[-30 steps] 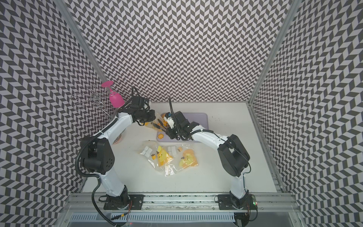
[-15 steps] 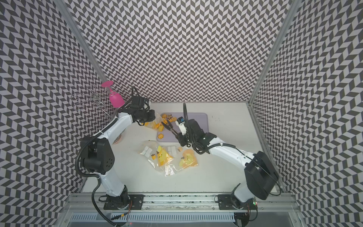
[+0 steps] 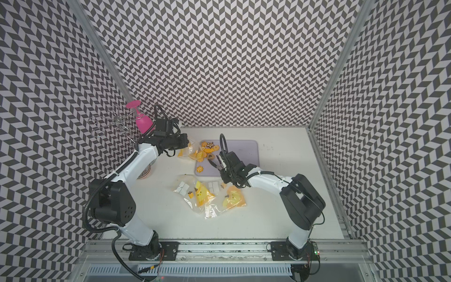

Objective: Put the cookies into a resealable bag to prevent moisture
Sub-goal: Pick up the cookie from the tray.

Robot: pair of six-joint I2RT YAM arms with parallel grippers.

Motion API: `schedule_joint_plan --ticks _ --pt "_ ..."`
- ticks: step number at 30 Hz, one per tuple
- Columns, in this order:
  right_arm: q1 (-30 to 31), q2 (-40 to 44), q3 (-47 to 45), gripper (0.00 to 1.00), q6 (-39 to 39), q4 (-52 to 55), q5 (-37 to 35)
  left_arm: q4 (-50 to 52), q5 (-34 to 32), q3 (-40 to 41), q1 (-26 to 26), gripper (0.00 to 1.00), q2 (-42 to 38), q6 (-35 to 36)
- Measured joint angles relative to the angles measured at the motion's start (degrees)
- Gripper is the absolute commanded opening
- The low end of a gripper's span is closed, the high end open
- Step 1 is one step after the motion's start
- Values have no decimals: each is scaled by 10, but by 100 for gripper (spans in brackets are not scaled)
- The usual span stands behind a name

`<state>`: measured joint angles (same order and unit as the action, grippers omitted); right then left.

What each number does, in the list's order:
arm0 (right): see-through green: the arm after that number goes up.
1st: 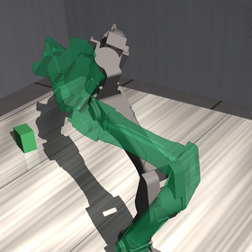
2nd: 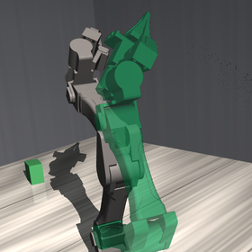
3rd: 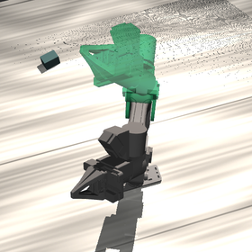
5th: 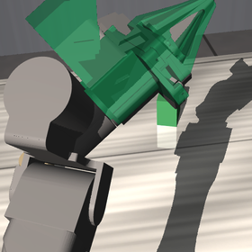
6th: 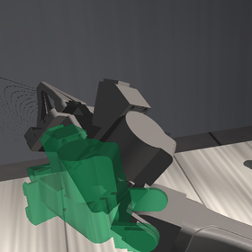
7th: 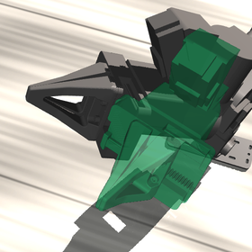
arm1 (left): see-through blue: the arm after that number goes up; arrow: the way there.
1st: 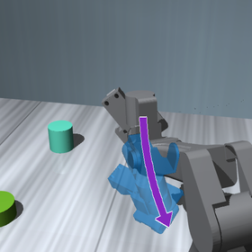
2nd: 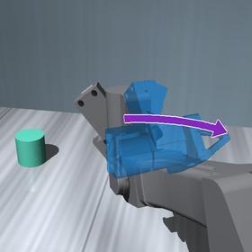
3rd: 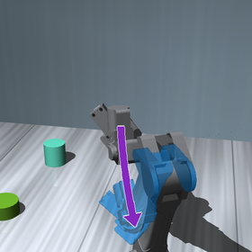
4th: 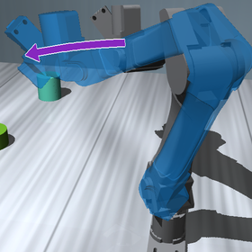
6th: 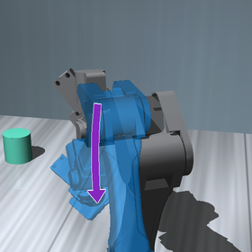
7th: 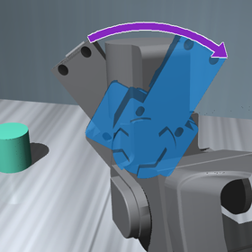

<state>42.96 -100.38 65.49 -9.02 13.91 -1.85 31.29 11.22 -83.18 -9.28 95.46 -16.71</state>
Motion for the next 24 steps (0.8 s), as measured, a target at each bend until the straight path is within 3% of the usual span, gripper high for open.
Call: schedule_joint_plan --ticks 5,24 --pt "0 -16 21 41 2 6 -11 -6 0 1 5 0 -1 -4" --pt "0 -111 105 38 8 13 -14 -8 5 1 8 0 -1 -9"
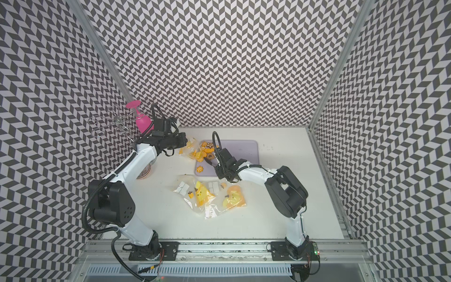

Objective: Put the cookies into a resealable bag to prevent moisture
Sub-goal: Pick up the cookie from the tray, then place the cookie in the ziploc bag.

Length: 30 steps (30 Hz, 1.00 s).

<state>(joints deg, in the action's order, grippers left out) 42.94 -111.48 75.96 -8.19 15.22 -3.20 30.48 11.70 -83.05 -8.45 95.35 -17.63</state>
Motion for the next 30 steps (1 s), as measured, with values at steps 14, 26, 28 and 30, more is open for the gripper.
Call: schedule_joint_plan --ticks 14,26,28,30 --pt "0 23 -33 18 -4 -10 -15 0 15 0 4 0 5 0" --pt "-1 181 -132 15 -23 -46 -32 2 45 -1 -2 0 37 2" --pt "-1 203 -143 15 -21 -56 -16 4 46 -1 -5 0 39 2" --pt "-1 223 -151 16 -17 -68 4 5 47 -2 -8 0 40 3"
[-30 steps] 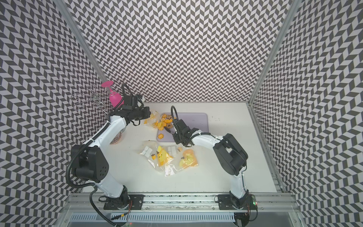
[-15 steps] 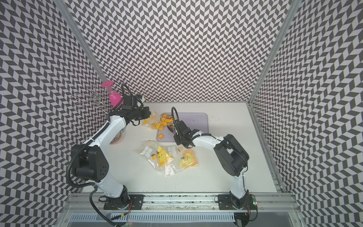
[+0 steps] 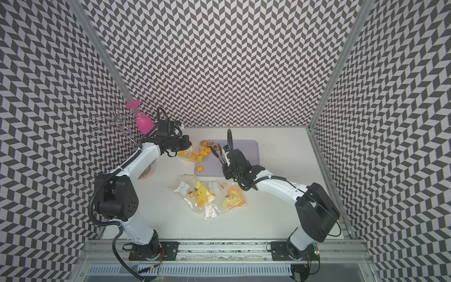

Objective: Put the cookies into a resealable bag to prevent moisture
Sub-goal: Place the cookie in the ziploc bag.

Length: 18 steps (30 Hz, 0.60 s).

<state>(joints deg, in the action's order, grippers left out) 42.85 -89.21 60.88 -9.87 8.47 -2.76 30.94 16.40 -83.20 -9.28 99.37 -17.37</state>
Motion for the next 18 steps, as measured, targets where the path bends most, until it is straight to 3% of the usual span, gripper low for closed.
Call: schedule_joint_plan --ticks 7,18 --pt "1 8 13 14 23 -21 72 3 0 -1 -8 0 1 6" --pt "4 -73 69 6 43 -9 124 4 0 -1 -8 0 1 11"
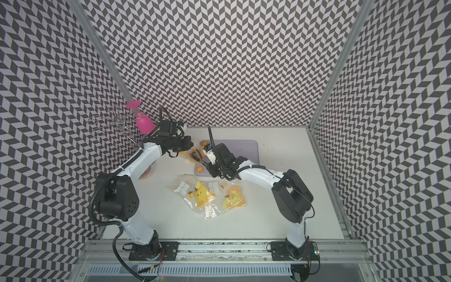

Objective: Put the cookies into a resealable bag to prevent moisture
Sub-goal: Place the cookie in the ziploc bag.

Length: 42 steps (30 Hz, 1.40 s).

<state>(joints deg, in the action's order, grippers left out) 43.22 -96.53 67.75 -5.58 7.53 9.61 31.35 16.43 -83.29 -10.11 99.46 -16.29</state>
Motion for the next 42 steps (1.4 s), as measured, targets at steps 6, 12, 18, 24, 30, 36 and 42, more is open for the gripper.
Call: schedule_joint_plan --ticks 6,12,18,24,30,36,42 --pt "6 -29 8 4 5 16 6 0 0 -1 0 0 0 0" --pt "10 -56 37 4 18 40 4 0 0 -1 0 0 0 2" --pt "17 -81 71 4 30 57 3 0 2 -1 0 0 0 2" --pt "17 -112 130 6 30 70 -11 0 5 -1 -2 0 0 2" --pt "17 -146 176 17 28 78 -30 0 5 -1 -4 0 0 2" --pt "17 -148 176 36 23 88 -37 0 5 -1 -4 0 0 2" --pt "17 -148 176 40 23 88 -38 1 6 -1 -4 0 0 2"
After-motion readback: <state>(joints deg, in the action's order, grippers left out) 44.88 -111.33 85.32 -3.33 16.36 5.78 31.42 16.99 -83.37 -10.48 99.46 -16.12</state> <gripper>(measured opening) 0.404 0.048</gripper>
